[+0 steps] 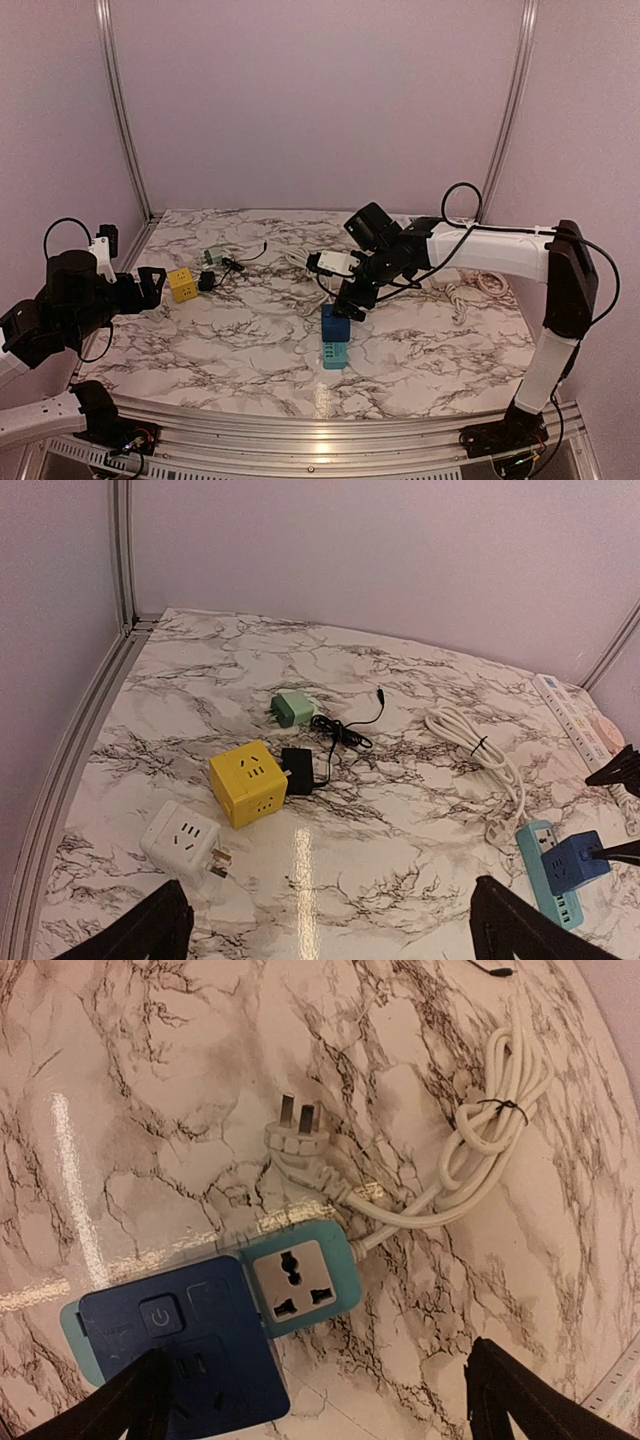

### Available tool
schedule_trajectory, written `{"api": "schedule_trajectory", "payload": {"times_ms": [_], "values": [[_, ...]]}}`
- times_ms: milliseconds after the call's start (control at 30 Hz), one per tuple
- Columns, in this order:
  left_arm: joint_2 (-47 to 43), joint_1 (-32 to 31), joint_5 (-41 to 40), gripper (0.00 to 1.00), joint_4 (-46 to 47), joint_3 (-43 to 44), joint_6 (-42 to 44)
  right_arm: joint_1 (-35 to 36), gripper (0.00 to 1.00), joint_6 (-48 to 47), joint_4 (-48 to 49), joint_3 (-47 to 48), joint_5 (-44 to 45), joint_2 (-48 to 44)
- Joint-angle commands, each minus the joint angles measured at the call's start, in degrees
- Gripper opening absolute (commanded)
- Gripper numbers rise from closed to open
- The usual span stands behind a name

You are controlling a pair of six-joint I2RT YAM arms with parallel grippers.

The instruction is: Insert the plug

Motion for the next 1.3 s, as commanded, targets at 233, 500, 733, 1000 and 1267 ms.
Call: {"api": "schedule_trajectory", "payload": {"times_ms": [233, 500, 733, 1000, 1267], "values": [[-0.5, 0.2, -0.5, 0.99, -0.8, -0.8, 0.1, -0.3, 0.99, 3.0, -9.2, -1.7, 7.0, 3.2], [-0.1, 0.2, -0.4, 0.99, -0.8, -0.8, 0.1, -0.4, 0.99, 5.3, -10.7, -4.9, 9.1, 2.5], [0.1, 0.2, -0.4, 0.99, -0.8, -0.8, 0.1, -0.5, 0.98, 6.3, -10.7, -6.8, 11.2, 2.0], [0.3, 0.1, -0.4, 0.99, -0.8, -0.8, 0.1, -1.0, 0.98, 5.9, -10.5, -5.8, 12.0, 3.7], [0.0, 0.2, -0.5, 0.99, -0.8, -0.8, 0.2, -1.1, 0.98, 5.7, -10.8, -5.5, 11.7, 5.2]]}}
